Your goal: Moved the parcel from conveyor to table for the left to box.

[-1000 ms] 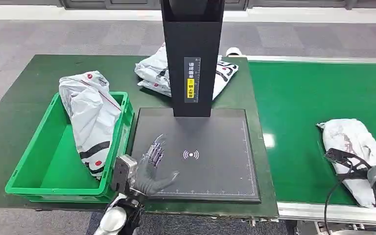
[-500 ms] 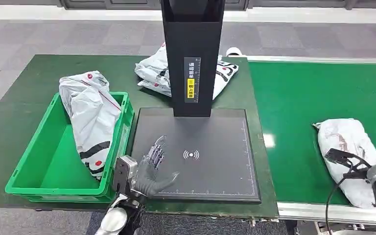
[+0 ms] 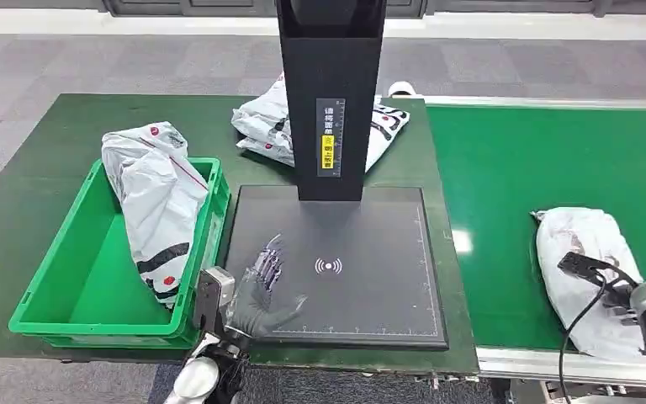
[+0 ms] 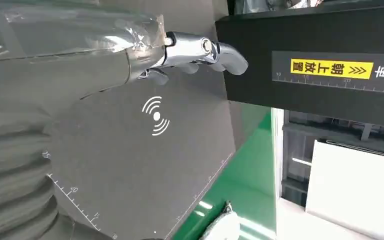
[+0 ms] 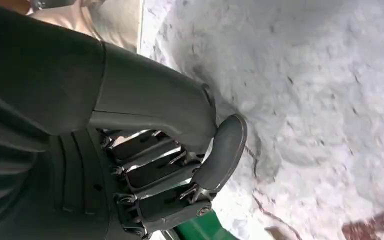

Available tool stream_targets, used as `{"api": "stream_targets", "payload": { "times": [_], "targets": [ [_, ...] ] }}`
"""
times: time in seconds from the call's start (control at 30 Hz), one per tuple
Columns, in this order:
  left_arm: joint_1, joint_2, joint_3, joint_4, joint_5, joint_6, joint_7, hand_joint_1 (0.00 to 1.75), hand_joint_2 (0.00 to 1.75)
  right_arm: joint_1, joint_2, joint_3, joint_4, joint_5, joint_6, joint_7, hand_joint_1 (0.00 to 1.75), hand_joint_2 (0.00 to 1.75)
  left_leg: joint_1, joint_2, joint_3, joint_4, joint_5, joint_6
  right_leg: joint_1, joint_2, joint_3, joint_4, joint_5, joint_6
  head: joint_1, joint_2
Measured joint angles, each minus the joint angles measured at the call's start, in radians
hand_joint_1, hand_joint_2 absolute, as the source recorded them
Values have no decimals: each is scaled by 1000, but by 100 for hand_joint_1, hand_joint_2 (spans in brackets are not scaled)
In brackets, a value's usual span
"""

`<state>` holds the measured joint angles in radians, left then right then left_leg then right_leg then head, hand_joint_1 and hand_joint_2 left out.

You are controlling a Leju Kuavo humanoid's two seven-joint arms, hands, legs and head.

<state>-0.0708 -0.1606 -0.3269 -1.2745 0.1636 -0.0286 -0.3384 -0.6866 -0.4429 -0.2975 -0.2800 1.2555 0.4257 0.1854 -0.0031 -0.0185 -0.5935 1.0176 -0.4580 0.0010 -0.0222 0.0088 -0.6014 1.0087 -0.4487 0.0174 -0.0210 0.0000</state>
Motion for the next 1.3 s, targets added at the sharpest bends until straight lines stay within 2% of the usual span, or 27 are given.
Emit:
{"api": "stream_targets", "payload": {
  "times": [0.23, 0.27, 0.3, 0.4, 0.57, 0.83, 1.13, 1.23, 1.3],
  "targets": [
    [2, 0, 0, 0, 15, 4, 3, 0, 175, 1, 0, 0, 0, -31, -18, -11, 175, 175, 0, 0, 0, 0, 0, 0, 0, 0, 0, 0, 0, 0, 0, 0],
    [2, 0, 0, 0, 17, 7, 3, 0, 175, 2, 0, 0, 0, -39, -30, -10, 65, 175, 0, 0, 0, 0, 0, 0, 0, 0, 0, 0, 0, 0, 0, 0],
    [3, 0, 0, 0, 20, 10, 3, 0, 175, 2, 0, 0, 0, -51, -45, -7, 0, 175, 0, 0, 0, 0, 0, 0, 0, 0, 0, 0, 0, 0, 0, 0],
    [10, 0, 1, -3, 23, 24, 6, 0, 175, 0, 3, -1, -1, -95, -125, -5, 0, 175, 0, 0, -1, 0, 0, 0, 0, 0, 0, 0, 0, 0, 0, 0],
    [55, 0, 3, -48, 12, 52, 21, 0, 175, -17, 30, -14, -24, -121, -387, -3, 0, 175, 0, 0, -1, 0, 0, 0, 0, -1, 0, 0, 0, 0, 0, 0],
    [71, -5, 4, -72, 3, 54, 30, 0, 175, -31, 62, -14, -65, -100, -499, -27, 0, 175, 0, -2, -1, 0, 0, 0, 0, -3, 1, 0, 0, 0, 0, 0],
    [70, -6, 4, -64, 3, 54, 30, 0, 175, -30, 92, 0, -76, -77, -502, -30, 0, 175, 0, -3, -1, 0, 0, 1, 0, -3, 0, 0, 0, 0, 0, 0],
    [65, -6, 4, -56, 4, 54, 30, 0, 175, -30, 97, 16, -75, -63, -420, -35, 0, 175, 0, -2, -1, 0, 0, 1, 0, -3, 0, 0, 0, 0, 0, 0],
    [52, -6, 4, -46, 12, 54, 29, 0, 175, -30, 103, 35, -73, -50, -317, -54, 0, 175, 0, -2, -1, 0, 0, 1, 0, -3, 0, 0, 0, 0, 0, 0]
  ]
}}
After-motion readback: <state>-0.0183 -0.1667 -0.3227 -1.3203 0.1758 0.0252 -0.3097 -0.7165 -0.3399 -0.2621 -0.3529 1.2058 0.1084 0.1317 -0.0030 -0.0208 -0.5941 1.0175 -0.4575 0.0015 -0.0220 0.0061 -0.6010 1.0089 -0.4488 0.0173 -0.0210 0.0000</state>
